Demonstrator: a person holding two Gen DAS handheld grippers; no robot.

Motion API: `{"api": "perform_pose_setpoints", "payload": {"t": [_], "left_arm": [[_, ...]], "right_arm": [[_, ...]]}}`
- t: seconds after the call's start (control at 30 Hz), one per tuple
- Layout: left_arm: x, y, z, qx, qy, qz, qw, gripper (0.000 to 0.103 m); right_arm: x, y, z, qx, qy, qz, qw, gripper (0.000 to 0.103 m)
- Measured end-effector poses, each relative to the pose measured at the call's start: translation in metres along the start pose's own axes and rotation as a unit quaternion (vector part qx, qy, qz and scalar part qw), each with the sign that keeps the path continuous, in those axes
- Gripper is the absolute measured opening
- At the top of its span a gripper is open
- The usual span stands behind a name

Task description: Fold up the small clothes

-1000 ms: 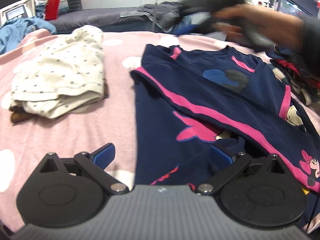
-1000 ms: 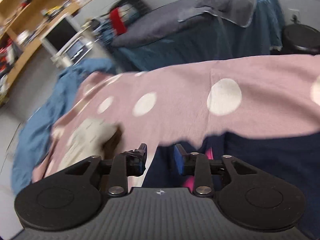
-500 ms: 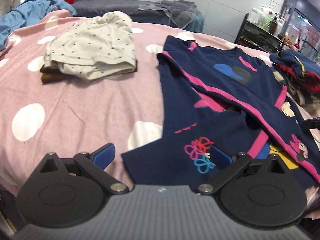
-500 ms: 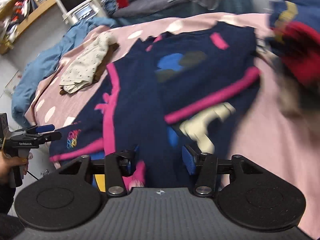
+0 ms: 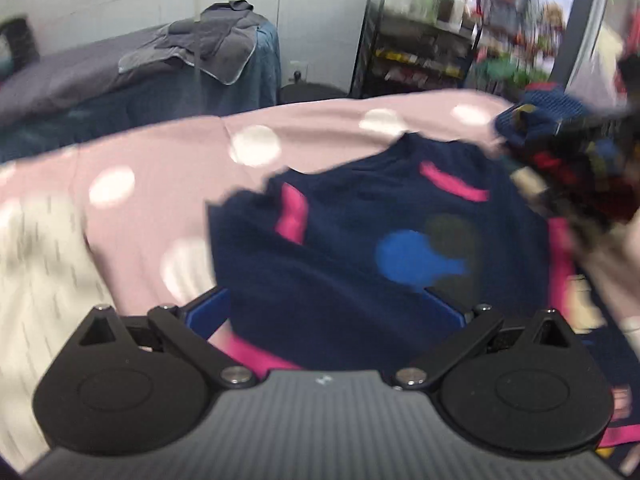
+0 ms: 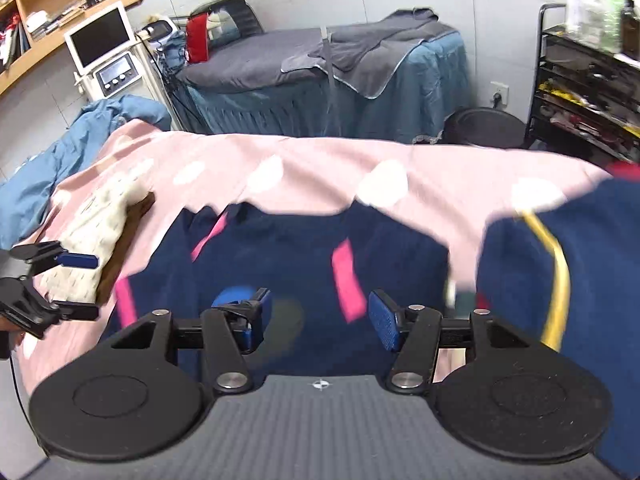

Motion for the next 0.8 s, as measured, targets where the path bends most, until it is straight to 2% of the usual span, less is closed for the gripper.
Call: {"api": "perform_pose_setpoints", "payload": {"t": [0.1, 0.2, 0.27, 0.3, 0.33, 0.4, 0.47, 0.53, 0.63, 0.67, 0.7, 0.73, 0.8], "left_arm": [[-0.029, 0.022, 0.033, 0.015, 0.01, 0.019, 0.9997, 0.103], [-0.056, 0.041, 0.063, 0.052, 0.013, 0.018, 0.9984, 0.103], [-0.071, 0.044, 0.086, 0.057, 0.015, 0.052, 0.9969, 0.103], [-0.075, 0.044, 0.097, 0.066, 0.016, 0.065, 0.9956, 0.103], [-0.079, 0.043, 0.111, 0.078, 0.022, 0.076, 0.9938, 0.103], [-0.084, 0.039, 0.133, 0.104, 0.035, 0.098, 0.9891, 0.103], [-0.086, 0.031, 0.152, 0.119, 0.053, 0.136, 0.9821, 0.103], [-0.087, 0.024, 0.164, 0.14, 0.063, 0.16, 0.9751, 0.103], [-0.091, 0.017, 0.175, 0.178, 0.069, 0.192, 0.9627, 0.103], [-0.091, 0.016, 0.18, 0.183, 0.082, 0.198, 0.9594, 0.102], [-0.089, 0.014, 0.185, 0.193, 0.101, 0.196, 0.9561, 0.095], [-0.088, 0.013, 0.189, 0.204, 0.117, 0.196, 0.9519, 0.089], [-0.089, 0.009, 0.19, 0.206, 0.116, 0.21, 0.9488, 0.084]], "right_arm": [[-0.03, -0.024, 0.028, 0.002, 0.033, 0.016, 0.999, 0.09], [-0.048, -0.023, 0.06, -0.008, 0.094, -0.065, 0.993, 0.085], [-0.053, -0.027, 0.08, -0.007, 0.131, -0.107, 0.986, 0.084], [-0.054, -0.031, 0.09, -0.009, 0.141, -0.119, 0.983, 0.077], [-0.055, -0.036, 0.098, -0.012, 0.151, -0.122, 0.981, 0.075], [-0.054, -0.043, 0.112, -0.029, 0.178, -0.128, 0.975, 0.067], [-0.052, -0.05, 0.124, -0.019, 0.204, -0.158, 0.966, 0.064], [-0.052, -0.055, 0.128, -0.009, 0.204, -0.187, 0.961, 0.066], [-0.047, -0.06, 0.133, -0.043, 0.228, -0.194, 0.953, 0.065], [-0.045, -0.062, 0.135, -0.043, 0.233, -0.195, 0.952, 0.065], [-0.045, -0.064, 0.136, -0.048, 0.234, -0.19, 0.952, 0.064], [-0.046, -0.064, 0.136, -0.052, 0.23, -0.186, 0.954, 0.062], [-0.048, -0.063, 0.135, -0.066, 0.223, -0.184, 0.955, 0.039]]}}
Point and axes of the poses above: each gripper's, at about its wrist camera, not at the fingertips, and z roughly the way its jaws point, y to its left, x to its underside, the point moved 6 cm from there along z, roughly the way its jaws point, and after that the axes turned 10 degrees about -x, right-handed, at the moved point
